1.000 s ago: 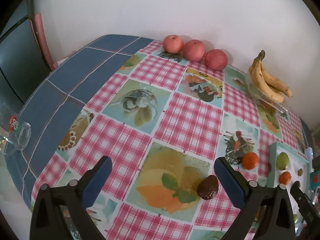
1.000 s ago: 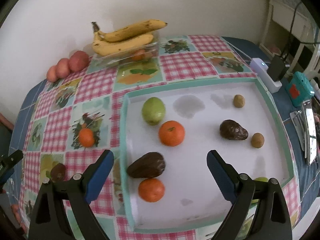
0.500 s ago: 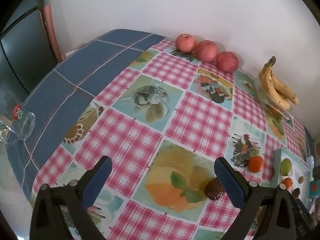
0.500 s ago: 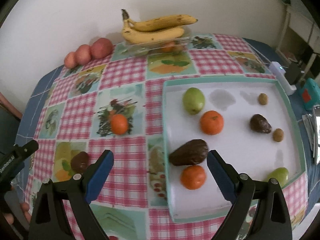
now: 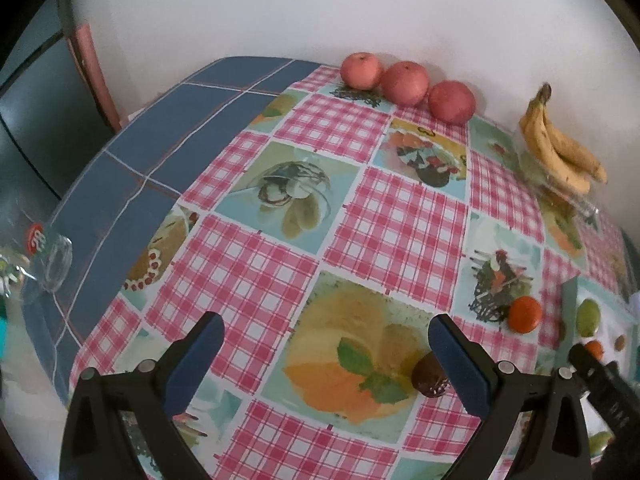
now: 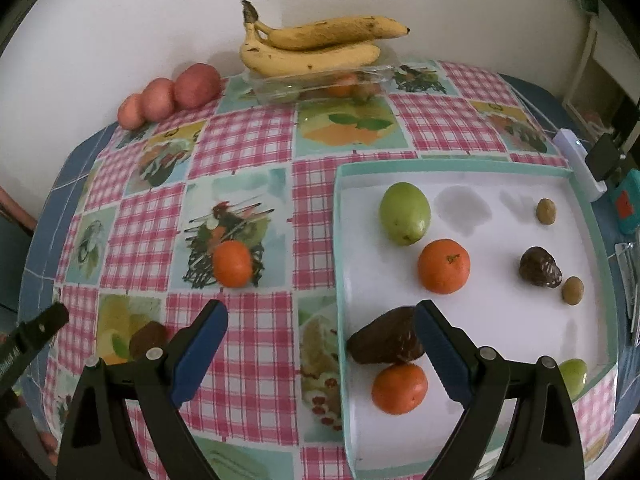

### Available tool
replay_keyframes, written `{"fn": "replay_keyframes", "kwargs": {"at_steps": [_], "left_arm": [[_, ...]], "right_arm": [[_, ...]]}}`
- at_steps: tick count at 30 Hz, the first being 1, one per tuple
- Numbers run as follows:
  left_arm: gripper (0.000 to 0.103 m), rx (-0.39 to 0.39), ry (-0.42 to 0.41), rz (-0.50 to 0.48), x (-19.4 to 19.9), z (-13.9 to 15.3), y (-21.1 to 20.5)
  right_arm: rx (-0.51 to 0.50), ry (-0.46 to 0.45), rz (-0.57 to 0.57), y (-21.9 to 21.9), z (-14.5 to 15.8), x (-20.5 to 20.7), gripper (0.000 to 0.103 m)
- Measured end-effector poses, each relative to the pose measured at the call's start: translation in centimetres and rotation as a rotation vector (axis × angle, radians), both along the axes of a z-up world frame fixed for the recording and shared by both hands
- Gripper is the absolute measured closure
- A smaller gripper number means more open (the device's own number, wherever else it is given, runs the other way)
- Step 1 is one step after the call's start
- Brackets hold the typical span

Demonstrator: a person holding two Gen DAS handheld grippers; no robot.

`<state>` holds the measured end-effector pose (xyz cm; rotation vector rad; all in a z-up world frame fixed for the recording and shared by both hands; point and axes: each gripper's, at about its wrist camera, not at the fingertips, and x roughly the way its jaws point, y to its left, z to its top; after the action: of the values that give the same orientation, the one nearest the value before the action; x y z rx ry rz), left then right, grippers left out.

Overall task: Organize fruits
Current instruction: 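Withdraw both open tools from the tray toward the remaining fruits, then grasp another dark avocado with the left tool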

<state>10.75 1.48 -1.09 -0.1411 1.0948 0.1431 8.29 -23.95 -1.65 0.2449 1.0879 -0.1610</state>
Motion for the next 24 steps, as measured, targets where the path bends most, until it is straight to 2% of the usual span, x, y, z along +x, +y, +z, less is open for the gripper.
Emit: {"fn": "replay_keyframes", "kwargs": {"at_steps": [3, 8, 14, 18, 24], "left_arm": [[0.000, -0.004, 0.018, -0.003, 0.1, -0.5, -0.4], [0.000, -0.092, 0.075, -0.001, 0.3, -1.9, -0.5], [0.000, -0.097, 0.101, -0.020, 0.8, -2.5, -1.2], [0.000, -0.113, 0.130, -0.048, 1.0, -3.1, -2.1], [0.000, -0.061, 0.190, -0.139, 1.1, -4.8, -4.6]], "right_arm": [[-0.029, 0.008, 0.002, -0.2, 0.1, 0.5, 0.009], [-0.064, 0.004, 0.019, -0.3, 0.8, 0.9, 0.009], [-0.063, -0.011, 0.054, -0.4, 1.7, 1.6, 0.009], [-0.063, -0.002, 0.026, -1.0, 1.6, 1.9, 0.009], [-0.065, -0.003, -0.001, -2.1, 1.7, 1.3, 0.009]]}}
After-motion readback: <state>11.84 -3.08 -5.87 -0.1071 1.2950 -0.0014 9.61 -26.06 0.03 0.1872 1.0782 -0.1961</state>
